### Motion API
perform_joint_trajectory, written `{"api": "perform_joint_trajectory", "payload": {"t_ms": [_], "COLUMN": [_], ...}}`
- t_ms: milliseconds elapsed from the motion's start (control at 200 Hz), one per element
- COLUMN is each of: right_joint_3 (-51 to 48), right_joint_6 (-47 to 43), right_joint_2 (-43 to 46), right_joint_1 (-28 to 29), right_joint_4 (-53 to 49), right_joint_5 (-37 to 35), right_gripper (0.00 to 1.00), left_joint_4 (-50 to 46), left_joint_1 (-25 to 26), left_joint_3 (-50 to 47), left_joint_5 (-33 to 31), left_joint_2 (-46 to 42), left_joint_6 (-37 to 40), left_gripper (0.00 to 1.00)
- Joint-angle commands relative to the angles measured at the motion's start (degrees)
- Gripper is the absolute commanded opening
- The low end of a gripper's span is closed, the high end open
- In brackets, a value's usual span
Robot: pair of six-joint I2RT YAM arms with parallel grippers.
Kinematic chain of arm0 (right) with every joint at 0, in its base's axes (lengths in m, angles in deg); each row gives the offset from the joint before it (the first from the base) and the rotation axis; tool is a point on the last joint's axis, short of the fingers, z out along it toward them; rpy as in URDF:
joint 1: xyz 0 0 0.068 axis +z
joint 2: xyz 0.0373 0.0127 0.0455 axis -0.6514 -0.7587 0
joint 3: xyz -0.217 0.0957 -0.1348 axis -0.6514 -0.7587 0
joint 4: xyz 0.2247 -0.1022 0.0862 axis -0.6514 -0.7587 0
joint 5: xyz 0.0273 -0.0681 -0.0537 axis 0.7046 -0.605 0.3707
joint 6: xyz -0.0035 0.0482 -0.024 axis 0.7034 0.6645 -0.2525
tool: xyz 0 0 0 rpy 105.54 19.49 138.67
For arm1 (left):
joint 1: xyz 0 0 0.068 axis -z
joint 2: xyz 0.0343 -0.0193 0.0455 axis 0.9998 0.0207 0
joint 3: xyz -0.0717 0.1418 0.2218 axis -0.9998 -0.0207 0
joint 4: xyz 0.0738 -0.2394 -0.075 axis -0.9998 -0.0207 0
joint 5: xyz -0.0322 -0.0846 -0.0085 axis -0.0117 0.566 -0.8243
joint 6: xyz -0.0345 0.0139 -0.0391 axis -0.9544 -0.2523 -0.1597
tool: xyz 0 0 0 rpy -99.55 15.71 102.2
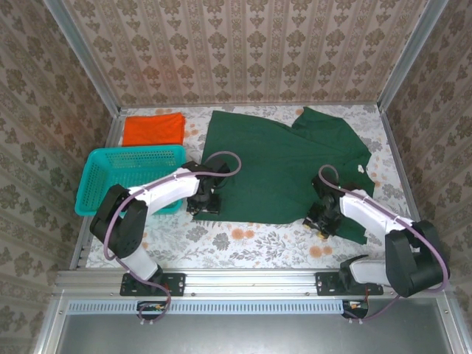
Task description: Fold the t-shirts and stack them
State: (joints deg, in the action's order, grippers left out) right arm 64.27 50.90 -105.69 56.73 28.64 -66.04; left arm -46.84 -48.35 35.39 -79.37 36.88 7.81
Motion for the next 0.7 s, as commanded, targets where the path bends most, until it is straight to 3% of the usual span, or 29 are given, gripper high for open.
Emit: {"api": "perform_joint_trajectory", "payload": {"t_ms": [0, 190, 415, 695], "right_joint_3": [1.89, 2.23, 0.31, 0.72], "right_joint_6": [-1.78, -2.78, -2.54, -3.57], "right_joint_2": [-1.91, -6.1, -5.16, -9.17], "right_joint_1": [0.43, 0.4, 0.39, 0.36], "right_joint_4": [1.25, 1.71, 1.57, 2.4], "right_joint_5": [-3.02, -3.18, -4.57, -6.39], "right_gripper": [0.4, 0.36, 0.34, 0.28], "left_joint_4": [0.98, 3.19, 5.31, 7.66], "left_joint_1": [-1.43, -2.5, -2.64, -2.68], "left_joint_3": [-1.04, -2.87, -5.93, -5.95], "left_joint_5": [-1.24, -0.66, -0.31, -0.66], "left_joint_2": [0.18, 0.91, 1.64, 4.78], "left_joint_6": [1.92, 2.69, 3.43, 3.44], "left_gripper": [0.57, 0.54, 0.54, 0.45]}}
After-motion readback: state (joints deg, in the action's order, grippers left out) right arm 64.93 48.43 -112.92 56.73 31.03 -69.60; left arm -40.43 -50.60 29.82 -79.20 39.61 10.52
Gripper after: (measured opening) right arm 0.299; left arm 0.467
